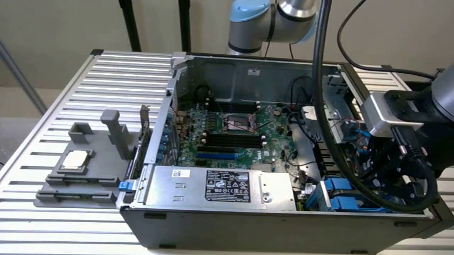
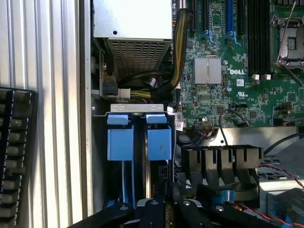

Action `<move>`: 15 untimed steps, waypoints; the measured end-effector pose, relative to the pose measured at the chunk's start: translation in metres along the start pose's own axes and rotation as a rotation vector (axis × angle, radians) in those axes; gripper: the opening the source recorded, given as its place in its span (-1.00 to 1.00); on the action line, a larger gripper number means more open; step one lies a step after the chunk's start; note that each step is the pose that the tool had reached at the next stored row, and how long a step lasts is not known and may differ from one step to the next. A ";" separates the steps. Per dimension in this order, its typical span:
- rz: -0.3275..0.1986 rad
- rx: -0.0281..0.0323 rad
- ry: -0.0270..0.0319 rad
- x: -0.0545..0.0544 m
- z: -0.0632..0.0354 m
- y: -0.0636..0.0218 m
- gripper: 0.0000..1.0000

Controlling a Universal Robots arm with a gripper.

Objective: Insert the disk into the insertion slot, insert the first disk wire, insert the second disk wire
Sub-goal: 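Insert the first disk wire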

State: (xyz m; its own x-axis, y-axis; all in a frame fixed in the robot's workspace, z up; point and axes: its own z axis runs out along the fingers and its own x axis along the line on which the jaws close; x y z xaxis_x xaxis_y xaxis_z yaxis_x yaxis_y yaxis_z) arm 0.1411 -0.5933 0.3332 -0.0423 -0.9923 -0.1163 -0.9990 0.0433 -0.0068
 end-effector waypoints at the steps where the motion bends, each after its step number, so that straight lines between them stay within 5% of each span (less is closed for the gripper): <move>1: 0.000 -0.0005 0.0002 0.000 -0.0001 0.0000 -0.67; 10: 0.001 -0.0089 0.0008 0.000 -0.0179 0.0013 -0.51; 15: 0.001 -0.0081 0.0010 0.006 -0.0226 0.0203 -0.51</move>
State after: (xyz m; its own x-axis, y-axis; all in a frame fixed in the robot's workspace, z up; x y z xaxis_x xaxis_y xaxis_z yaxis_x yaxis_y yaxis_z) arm 0.1203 -0.6013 0.3548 -0.0433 -0.9924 -0.1152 -0.9991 0.0434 0.0014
